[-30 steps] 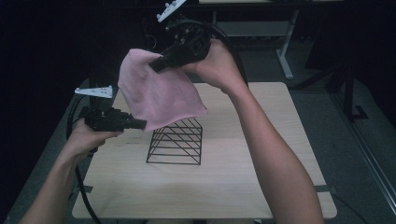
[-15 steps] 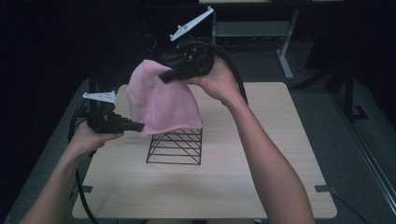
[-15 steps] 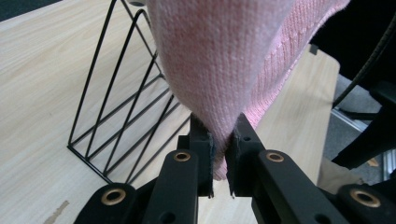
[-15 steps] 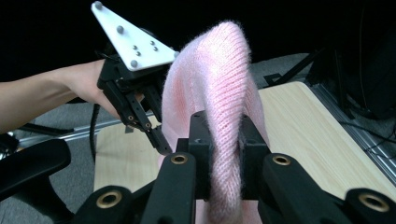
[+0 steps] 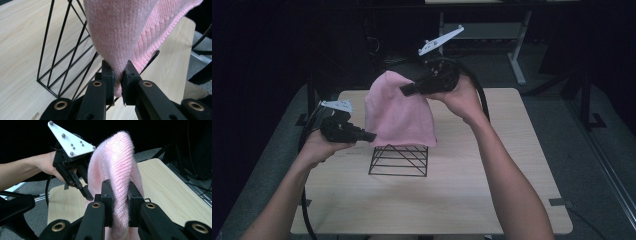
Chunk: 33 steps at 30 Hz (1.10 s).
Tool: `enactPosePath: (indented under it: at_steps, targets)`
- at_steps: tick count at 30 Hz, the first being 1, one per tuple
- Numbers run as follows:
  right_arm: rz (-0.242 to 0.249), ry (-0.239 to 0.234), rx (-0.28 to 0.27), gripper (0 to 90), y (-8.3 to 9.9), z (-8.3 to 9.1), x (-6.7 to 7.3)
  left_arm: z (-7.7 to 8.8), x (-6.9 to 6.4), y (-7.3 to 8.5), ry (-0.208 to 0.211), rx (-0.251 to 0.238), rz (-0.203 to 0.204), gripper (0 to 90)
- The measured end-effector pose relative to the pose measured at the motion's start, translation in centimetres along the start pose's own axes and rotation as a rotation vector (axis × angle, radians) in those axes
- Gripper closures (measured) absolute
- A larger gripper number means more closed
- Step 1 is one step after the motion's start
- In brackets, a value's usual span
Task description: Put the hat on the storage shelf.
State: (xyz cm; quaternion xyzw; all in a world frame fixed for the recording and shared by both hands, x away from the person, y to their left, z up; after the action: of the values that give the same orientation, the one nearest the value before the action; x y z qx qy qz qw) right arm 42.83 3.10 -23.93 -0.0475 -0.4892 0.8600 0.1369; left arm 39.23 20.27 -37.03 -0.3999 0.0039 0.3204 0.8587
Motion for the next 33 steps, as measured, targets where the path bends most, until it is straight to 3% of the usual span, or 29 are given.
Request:
enactPosePath:
  at_steps: [15, 33]
  targets:
    - [0.004, -0.09, 0.003, 76.0, 1.0, -2.0, 2.1, 0.1, 0.9, 2.6, -0.027, 0.007, 0.026, 82.5]
    - [-0.014, -0.173, 0.06, 77.1, 4.8, -4.1, 3.2, -2.0, 1.7, 5.7, -0.087, 0.09, 0.018, 82.6]
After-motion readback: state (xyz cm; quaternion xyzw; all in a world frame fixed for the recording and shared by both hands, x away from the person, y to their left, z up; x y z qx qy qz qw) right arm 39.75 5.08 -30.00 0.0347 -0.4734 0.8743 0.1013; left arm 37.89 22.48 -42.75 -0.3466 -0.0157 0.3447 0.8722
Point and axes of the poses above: each handheld gripper's, and its own axes: z roughly backward along the jaws, y roughly out of its underside, x roughly to its left, the point moved 9 cm from there along -z, roughly forward along the jaws, and after that the axes turned 5 degrees about z, right-handed, at the moved point
